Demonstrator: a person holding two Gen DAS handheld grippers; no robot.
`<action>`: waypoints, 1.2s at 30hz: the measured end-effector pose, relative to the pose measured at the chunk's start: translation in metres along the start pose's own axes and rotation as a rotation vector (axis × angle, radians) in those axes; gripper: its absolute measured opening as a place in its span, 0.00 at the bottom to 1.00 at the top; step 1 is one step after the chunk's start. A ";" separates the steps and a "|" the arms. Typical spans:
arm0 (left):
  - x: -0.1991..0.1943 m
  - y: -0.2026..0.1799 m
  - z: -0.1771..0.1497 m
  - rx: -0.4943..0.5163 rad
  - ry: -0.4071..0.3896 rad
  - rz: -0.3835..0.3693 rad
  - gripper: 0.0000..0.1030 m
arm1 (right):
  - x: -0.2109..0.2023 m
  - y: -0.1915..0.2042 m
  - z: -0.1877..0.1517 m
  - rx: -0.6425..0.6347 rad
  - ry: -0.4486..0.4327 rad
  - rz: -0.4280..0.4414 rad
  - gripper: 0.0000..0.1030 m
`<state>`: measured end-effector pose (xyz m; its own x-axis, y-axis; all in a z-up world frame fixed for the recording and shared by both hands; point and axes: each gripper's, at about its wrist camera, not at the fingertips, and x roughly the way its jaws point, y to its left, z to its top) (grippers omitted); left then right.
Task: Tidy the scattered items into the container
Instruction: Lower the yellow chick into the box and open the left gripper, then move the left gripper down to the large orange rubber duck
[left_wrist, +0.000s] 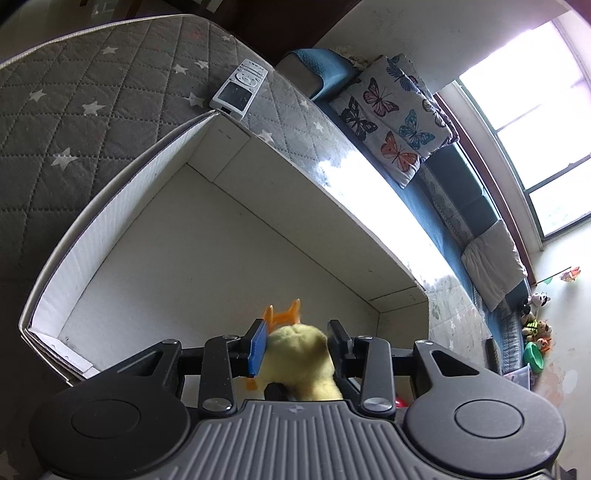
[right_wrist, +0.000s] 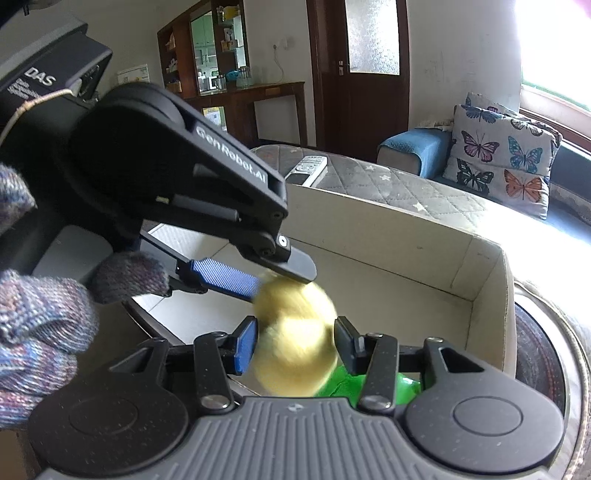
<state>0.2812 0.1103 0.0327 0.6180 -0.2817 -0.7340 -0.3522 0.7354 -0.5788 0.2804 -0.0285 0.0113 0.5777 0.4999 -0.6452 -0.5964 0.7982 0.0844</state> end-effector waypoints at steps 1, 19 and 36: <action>-0.001 0.000 -0.001 0.004 -0.003 0.001 0.36 | -0.001 0.000 0.000 0.000 -0.005 -0.003 0.45; -0.047 -0.022 -0.030 0.138 -0.097 0.009 0.36 | -0.063 0.014 -0.010 -0.019 -0.137 -0.053 0.54; -0.089 -0.025 -0.095 0.253 -0.149 -0.002 0.36 | -0.117 0.031 -0.056 -0.068 -0.182 -0.106 0.67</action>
<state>0.1683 0.0583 0.0792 0.7218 -0.2035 -0.6615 -0.1757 0.8705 -0.4596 0.1630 -0.0810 0.0474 0.7266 0.4716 -0.4996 -0.5598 0.8280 -0.0325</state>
